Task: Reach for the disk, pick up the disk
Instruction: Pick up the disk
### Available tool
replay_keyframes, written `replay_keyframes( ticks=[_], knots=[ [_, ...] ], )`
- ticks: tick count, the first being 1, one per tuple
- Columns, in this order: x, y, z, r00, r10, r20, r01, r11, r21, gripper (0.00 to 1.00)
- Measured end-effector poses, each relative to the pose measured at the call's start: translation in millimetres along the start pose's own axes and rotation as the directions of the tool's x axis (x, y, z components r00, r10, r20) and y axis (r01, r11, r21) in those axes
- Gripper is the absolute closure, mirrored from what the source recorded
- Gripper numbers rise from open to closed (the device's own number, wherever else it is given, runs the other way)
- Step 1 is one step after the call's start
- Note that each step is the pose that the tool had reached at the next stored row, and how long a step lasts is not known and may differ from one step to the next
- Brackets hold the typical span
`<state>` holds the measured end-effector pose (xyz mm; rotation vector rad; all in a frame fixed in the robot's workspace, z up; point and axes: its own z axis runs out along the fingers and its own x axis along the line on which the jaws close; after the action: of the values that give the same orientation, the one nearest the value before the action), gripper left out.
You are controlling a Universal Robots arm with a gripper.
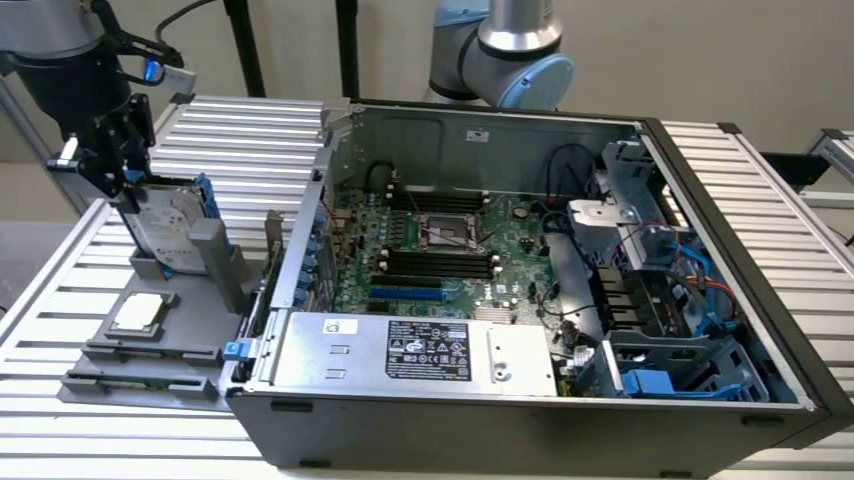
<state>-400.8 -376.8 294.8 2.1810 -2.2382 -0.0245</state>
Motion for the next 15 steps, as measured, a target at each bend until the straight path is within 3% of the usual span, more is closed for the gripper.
replay_keyframes(
  ticks=[15],
  knots=[
    [0.1, 2.0, 0.5, 0.9998, -0.021, -0.0007, 0.021, 0.9998, 0.0002, 0.54]
  ],
)
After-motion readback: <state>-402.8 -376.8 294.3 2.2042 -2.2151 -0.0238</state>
